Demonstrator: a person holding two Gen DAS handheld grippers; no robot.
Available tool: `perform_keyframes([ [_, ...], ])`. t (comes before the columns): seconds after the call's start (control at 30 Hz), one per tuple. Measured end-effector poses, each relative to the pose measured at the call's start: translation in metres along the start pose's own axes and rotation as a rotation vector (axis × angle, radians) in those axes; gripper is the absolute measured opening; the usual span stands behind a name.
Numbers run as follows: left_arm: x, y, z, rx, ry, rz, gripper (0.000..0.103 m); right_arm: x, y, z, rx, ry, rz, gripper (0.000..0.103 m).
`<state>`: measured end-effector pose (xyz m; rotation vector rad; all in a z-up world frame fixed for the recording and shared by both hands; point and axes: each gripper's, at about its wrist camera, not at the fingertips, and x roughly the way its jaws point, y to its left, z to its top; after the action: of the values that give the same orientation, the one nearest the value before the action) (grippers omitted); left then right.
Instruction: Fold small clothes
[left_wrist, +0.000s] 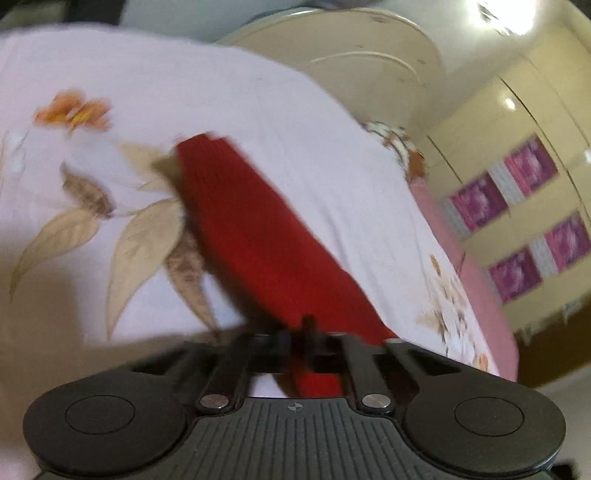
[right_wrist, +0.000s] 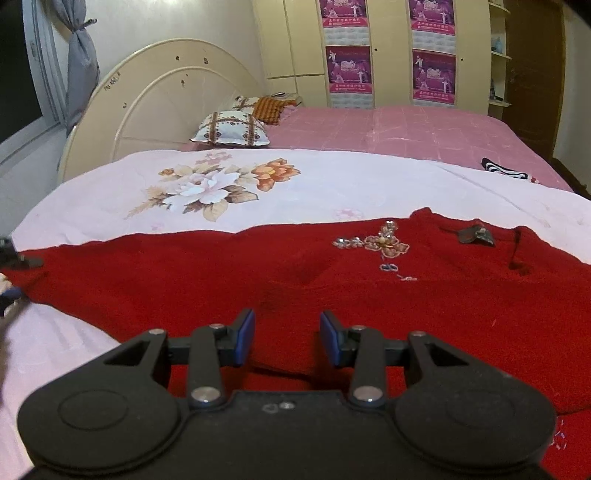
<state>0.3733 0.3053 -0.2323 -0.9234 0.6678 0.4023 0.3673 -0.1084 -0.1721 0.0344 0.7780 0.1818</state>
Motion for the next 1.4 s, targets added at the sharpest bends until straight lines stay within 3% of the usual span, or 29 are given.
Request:
perform_keyframes([
  [0.2,-0.010,-0.023,-0.004,0.074,-0.065,-0.038,0.005,0.004,0.000,0.001,-0.029,-0.001,-0.032,0.038],
  [0.27,-0.023,-0.049,-0.008,0.183,-0.111,-0.074,0.005,0.019,-0.001,-0.006,-0.034,0.077,-0.041,0.040],
  [0.3,-0.031,-0.065,-0.012,0.247,-0.127,-0.102,0.005,0.020,-0.002,-0.011,-0.045,0.047,-0.035,0.040],
  [0.4,-0.052,-0.121,-0.035,0.419,-0.136,-0.214,0.005,0.019,-0.005,-0.006,-0.027,0.062,-0.016,0.039],
  [0.43,-0.057,-0.143,-0.048,0.472,-0.117,-0.264,0.005,0.017,-0.010,-0.003,0.004,0.065,0.004,0.035],
  [0.57,-0.076,-0.213,-0.104,0.669,-0.035,-0.397,0.005,-0.015,-0.042,0.001,0.152,0.004,0.042,0.038],
  [0.73,-0.082,-0.277,-0.214,0.862,0.139,-0.524,0.005,-0.060,-0.100,-0.007,0.228,-0.049,-0.019,0.039],
  [0.8,-0.081,-0.286,-0.260,0.943,0.207,-0.514,0.005,-0.075,-0.129,-0.013,0.257,-0.061,-0.064,0.040],
  [0.9,-0.070,-0.292,-0.307,1.078,0.307,-0.429,0.005,-0.089,-0.167,-0.028,0.309,-0.043,-0.118,0.043],
  [1.0,-0.089,-0.293,-0.318,1.130,0.280,-0.415,0.006,-0.098,-0.189,-0.042,0.351,-0.033,-0.127,0.044],
  [1.07,-0.095,-0.298,-0.307,1.084,0.276,-0.436,0.006,-0.101,-0.195,-0.047,0.356,-0.040,-0.125,0.046],
  [1.13,-0.102,-0.307,-0.294,1.034,0.267,-0.456,0.016,-0.101,-0.198,-0.048,0.354,-0.046,-0.107,0.048],
  [1.17,-0.105,-0.307,-0.291,1.033,0.260,-0.463,0.043,-0.100,-0.197,-0.047,0.350,-0.048,-0.097,0.049],
  [1.2,-0.109,-0.310,-0.288,1.028,0.246,-0.464,0.076,-0.100,-0.195,-0.047,0.344,-0.049,-0.086,0.051],
  [1.23,-0.116,-0.311,-0.289,1.025,0.220,-0.476,0.087,-0.103,-0.193,-0.047,0.336,-0.051,-0.073,0.052],
  [1.3,-0.122,-0.313,-0.297,1.047,0.178,-0.504,0.092,-0.105,-0.187,-0.047,0.316,-0.051,-0.053,0.053],
  [1.4,-0.119,-0.319,-0.293,1.040,0.223,-0.499,0.092,-0.102,-0.176,-0.045,0.283,-0.049,-0.031,0.053],
])
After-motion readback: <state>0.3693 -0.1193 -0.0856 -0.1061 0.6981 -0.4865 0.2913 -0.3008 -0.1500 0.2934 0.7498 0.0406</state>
